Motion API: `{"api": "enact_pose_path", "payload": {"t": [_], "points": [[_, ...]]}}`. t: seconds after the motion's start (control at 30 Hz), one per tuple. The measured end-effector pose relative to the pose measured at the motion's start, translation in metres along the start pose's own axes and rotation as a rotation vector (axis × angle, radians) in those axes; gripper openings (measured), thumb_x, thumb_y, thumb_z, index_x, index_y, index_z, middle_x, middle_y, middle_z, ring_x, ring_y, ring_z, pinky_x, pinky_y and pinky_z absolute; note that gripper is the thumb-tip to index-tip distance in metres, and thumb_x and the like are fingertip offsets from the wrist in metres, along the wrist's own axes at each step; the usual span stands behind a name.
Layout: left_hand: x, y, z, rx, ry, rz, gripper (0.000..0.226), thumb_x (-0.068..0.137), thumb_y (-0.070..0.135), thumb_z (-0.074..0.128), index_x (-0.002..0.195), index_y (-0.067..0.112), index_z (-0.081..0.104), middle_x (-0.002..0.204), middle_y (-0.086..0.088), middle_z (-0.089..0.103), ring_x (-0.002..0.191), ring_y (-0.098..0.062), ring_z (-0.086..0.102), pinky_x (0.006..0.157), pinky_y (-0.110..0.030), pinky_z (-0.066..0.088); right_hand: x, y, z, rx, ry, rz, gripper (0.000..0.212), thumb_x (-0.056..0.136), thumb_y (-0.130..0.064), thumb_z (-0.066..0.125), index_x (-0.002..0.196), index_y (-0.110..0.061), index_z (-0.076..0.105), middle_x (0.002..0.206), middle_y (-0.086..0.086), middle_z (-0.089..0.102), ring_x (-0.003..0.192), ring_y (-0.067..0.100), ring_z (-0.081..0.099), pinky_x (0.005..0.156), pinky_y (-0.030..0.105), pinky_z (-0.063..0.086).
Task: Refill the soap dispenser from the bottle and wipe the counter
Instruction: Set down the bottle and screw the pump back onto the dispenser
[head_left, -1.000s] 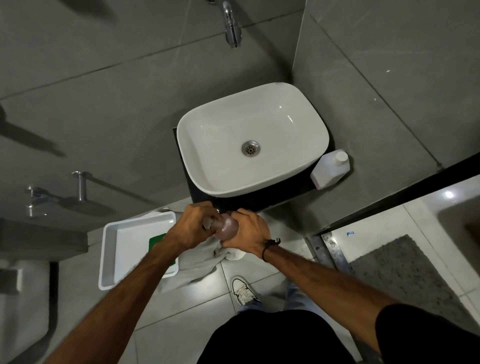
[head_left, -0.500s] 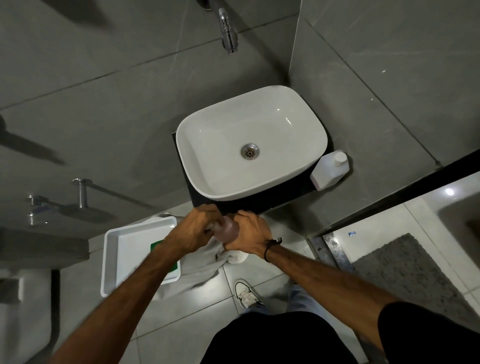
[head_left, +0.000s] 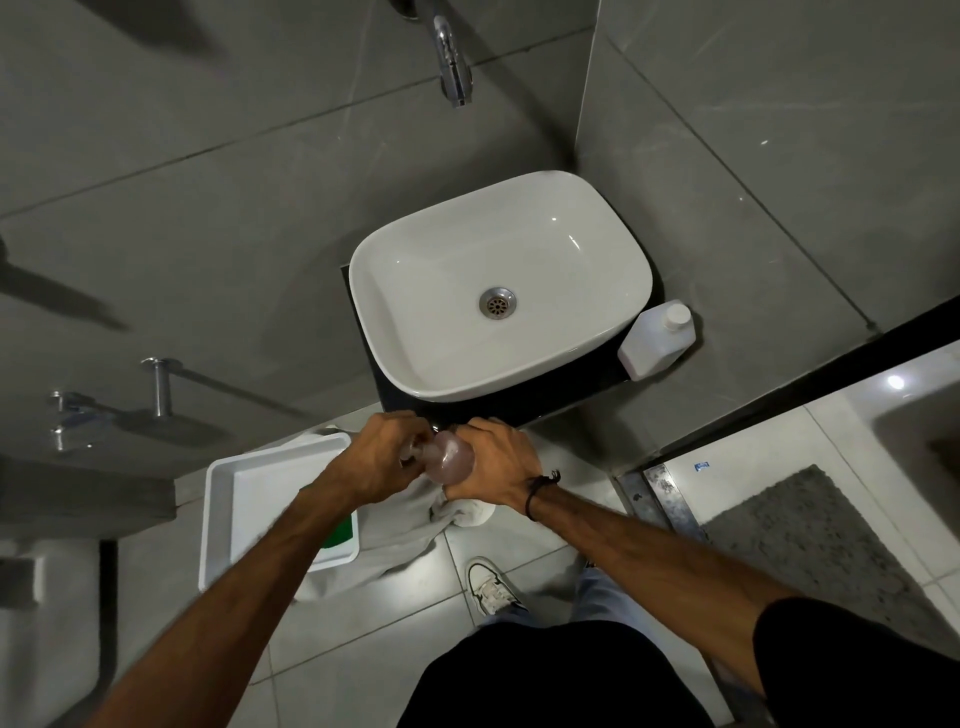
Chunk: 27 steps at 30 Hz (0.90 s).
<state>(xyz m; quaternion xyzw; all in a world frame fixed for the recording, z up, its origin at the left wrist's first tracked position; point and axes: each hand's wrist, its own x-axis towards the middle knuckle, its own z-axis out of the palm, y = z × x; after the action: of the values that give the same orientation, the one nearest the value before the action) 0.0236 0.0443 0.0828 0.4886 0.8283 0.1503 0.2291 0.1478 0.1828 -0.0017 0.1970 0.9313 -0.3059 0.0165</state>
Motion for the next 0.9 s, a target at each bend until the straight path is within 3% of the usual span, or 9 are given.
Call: {"api": "enact_pose_path", "payload": {"t": [0.07, 0.13, 0.2, 0.3, 0.37, 0.43, 0.57, 0.8, 0.9], "points": [[0.002, 0.0, -0.002, 0.046, -0.039, 0.14, 0.021, 0.074, -0.002, 0.071, 0.094, 0.003, 0.071, 0.095, -0.011, 0.068, 0.087, -0.03, 0.067, 0.073, -0.029, 0.048, 0.001, 0.0, -0.001, -0.004, -0.007, 0.009, 0.056, 0.044, -0.059, 0.08, 0.087, -0.026, 0.066, 0.085, -0.01, 0.06, 0.083, 0.016, 0.06, 0.06, 0.026, 0.046], [0.004, 0.002, -0.003, 0.081, -0.065, 0.191, 0.022, 0.077, -0.001, 0.069, 0.099, 0.003, 0.07, 0.102, -0.01, 0.068, 0.093, -0.029, 0.066, 0.078, -0.034, 0.053, 0.001, 0.001, -0.002, -0.001, -0.011, 0.013, 0.056, 0.044, -0.058, 0.081, 0.085, -0.025, 0.065, 0.085, -0.01, 0.059, 0.083, 0.016, 0.06, 0.06, 0.026, 0.045], [0.004, 0.0, -0.002, 0.042, -0.032, 0.153, 0.031, 0.077, 0.008, 0.076, 0.108, 0.007, 0.071, 0.105, -0.006, 0.071, 0.096, -0.025, 0.067, 0.081, -0.033, 0.054, 0.0, 0.003, -0.003, 0.016, 0.002, 0.005, 0.057, 0.045, -0.058, 0.083, 0.086, -0.024, 0.064, 0.086, -0.009, 0.059, 0.082, 0.017, 0.06, 0.06, 0.026, 0.044], [0.002, -0.003, 0.0, -0.049, 0.046, -0.017, 0.033, 0.077, 0.028, 0.081, 0.105, 0.014, 0.072, 0.093, -0.002, 0.075, 0.083, -0.022, 0.069, 0.069, -0.02, 0.05, -0.001, 0.003, -0.005, 0.032, 0.009, -0.006, 0.061, 0.046, -0.06, 0.081, 0.096, -0.029, 0.064, 0.089, -0.01, 0.062, 0.084, 0.017, 0.061, 0.061, 0.027, 0.049], [0.001, -0.002, 0.001, -0.033, 0.074, -0.008, 0.021, 0.08, 0.024, 0.08, 0.096, 0.011, 0.075, 0.086, -0.005, 0.076, 0.077, -0.025, 0.069, 0.066, -0.023, 0.05, -0.001, 0.002, -0.005, 0.035, -0.002, -0.007, 0.062, 0.045, -0.06, 0.08, 0.097, -0.031, 0.065, 0.09, -0.01, 0.063, 0.085, 0.017, 0.061, 0.063, 0.028, 0.051], [0.0, 0.001, 0.002, 0.003, 0.067, 0.057, 0.02, 0.079, 0.014, 0.08, 0.097, 0.006, 0.077, 0.091, -0.009, 0.077, 0.081, -0.028, 0.071, 0.071, -0.027, 0.053, -0.001, 0.002, -0.005, 0.037, -0.008, 0.009, 0.059, 0.045, -0.06, 0.081, 0.093, -0.03, 0.065, 0.088, -0.011, 0.062, 0.084, 0.016, 0.062, 0.062, 0.028, 0.051], [0.0, 0.0, 0.002, 0.027, 0.068, 0.1, 0.028, 0.078, 0.012, 0.081, 0.105, 0.006, 0.078, 0.101, -0.008, 0.078, 0.09, -0.025, 0.072, 0.076, -0.015, 0.04, -0.002, 0.002, -0.003, 0.022, -0.009, 0.015, 0.058, 0.046, -0.061, 0.081, 0.091, -0.028, 0.064, 0.087, -0.01, 0.062, 0.082, 0.017, 0.062, 0.063, 0.03, 0.053], [-0.004, -0.006, 0.01, -0.001, 0.052, 0.08, 0.029, 0.077, 0.011, 0.08, 0.106, 0.011, 0.078, 0.101, -0.004, 0.076, 0.089, -0.02, 0.07, 0.076, -0.013, 0.043, -0.004, 0.003, 0.001, 0.017, -0.028, 0.016, 0.059, 0.048, -0.065, 0.081, 0.09, -0.027, 0.063, 0.088, -0.009, 0.062, 0.081, 0.016, 0.062, 0.063, 0.029, 0.05], [-0.007, -0.01, 0.015, -0.118, 0.085, 0.012, 0.04, 0.073, 0.015, 0.082, 0.112, 0.016, 0.074, 0.1, 0.004, 0.073, 0.089, -0.016, 0.07, 0.073, -0.006, 0.045, -0.005, 0.002, 0.003, 0.043, -0.02, 0.026, 0.064, 0.05, -0.065, 0.081, 0.101, -0.03, 0.066, 0.094, -0.01, 0.066, 0.084, 0.015, 0.064, 0.065, 0.025, 0.047]]}}
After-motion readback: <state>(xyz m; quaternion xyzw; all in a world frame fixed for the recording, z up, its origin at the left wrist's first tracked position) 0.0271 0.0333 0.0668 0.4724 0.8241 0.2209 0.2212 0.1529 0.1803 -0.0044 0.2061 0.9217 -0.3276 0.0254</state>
